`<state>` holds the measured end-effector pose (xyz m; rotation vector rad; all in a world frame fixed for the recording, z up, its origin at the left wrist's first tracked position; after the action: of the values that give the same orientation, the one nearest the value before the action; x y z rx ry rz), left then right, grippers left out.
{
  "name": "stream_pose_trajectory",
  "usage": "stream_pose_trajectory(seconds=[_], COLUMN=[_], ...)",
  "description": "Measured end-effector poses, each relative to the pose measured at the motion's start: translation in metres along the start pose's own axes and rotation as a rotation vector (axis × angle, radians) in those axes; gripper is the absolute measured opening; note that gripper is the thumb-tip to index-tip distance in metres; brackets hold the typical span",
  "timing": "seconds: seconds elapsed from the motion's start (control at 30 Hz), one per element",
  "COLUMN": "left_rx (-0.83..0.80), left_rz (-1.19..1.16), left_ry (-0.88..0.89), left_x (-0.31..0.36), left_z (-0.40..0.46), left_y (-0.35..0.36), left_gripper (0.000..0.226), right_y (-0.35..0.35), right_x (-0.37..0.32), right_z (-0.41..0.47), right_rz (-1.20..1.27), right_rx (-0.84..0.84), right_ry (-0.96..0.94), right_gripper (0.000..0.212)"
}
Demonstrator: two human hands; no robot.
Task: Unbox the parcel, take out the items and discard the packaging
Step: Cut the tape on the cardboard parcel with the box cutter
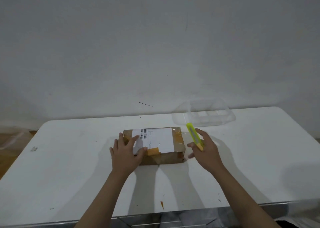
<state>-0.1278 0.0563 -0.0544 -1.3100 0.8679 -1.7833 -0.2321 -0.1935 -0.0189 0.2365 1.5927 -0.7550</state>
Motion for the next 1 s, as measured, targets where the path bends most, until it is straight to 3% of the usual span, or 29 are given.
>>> stream_pose_trajectory(seconds=[0.1, 0.2, 0.37, 0.7, 1.0], left_rx=[0.048, 0.084, -0.125, -0.135, -0.103], left_rz=[0.081, 0.069, 0.035, 0.081, 0.071], left_ry=[0.056, 0.186, 0.376, 0.370, 0.382], left_x=[0.015, 0.036, 0.063, 0.058, 0.054], left_z=[-0.001, -0.002, 0.001, -0.002, -0.002], left_y=[-0.003, -0.001, 0.020, 0.036, 0.042], left_gripper=[0.056, 0.058, 0.072, 0.075, 0.077], right_y=[-0.004, -0.005, -0.004, -0.012, -0.012], right_x=[-0.001, -0.001, -0.002, 0.016, 0.017], right_z=[-0.005, -0.012, -0.020, -0.024, -0.017], right_rz=[0.089, 0.231, 0.242, 0.198, 0.108], right_rx=[0.004, -0.039, -0.041, 0.188, 0.184], right_ry=[0.021, -0.002, -0.008, 0.104, 0.090], right_gripper=[0.040, 0.042, 0.047, 0.033, 0.034])
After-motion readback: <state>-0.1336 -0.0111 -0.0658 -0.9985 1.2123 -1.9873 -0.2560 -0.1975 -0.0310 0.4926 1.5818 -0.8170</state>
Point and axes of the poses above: each hand's wrist, its own z-axis towards the middle knuckle, its own y-axis out of the palm, x = y × z, the point moved 1 cm from there along z, towards the middle knuckle, and after that the axes turned 10 degrees about x, right-handed, at the moved point
